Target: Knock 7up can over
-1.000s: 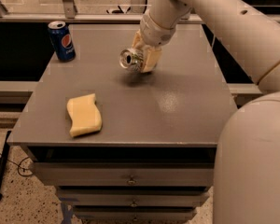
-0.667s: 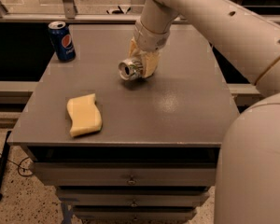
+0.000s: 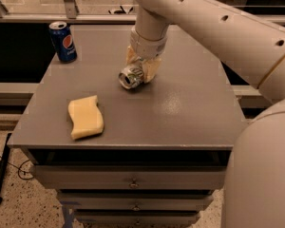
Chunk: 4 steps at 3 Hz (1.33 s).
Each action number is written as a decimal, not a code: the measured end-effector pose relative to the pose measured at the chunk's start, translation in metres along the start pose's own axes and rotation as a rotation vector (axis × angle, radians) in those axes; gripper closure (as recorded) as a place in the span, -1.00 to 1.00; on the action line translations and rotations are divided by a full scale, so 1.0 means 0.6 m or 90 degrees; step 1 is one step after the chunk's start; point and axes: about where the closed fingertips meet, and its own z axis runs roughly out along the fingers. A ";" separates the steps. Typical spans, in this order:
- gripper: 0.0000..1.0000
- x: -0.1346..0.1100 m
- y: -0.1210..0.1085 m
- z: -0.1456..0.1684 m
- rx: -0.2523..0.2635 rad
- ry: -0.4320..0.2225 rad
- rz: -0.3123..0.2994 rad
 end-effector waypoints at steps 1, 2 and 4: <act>-1.00 -0.003 0.004 0.002 -0.009 0.012 -0.025; -1.00 -0.004 0.006 0.001 -0.013 0.019 -0.039; -1.00 0.018 0.013 -0.003 -0.027 -0.019 0.019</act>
Offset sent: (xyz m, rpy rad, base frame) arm -0.0067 -0.0029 0.0029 -0.0660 -0.0293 0.0674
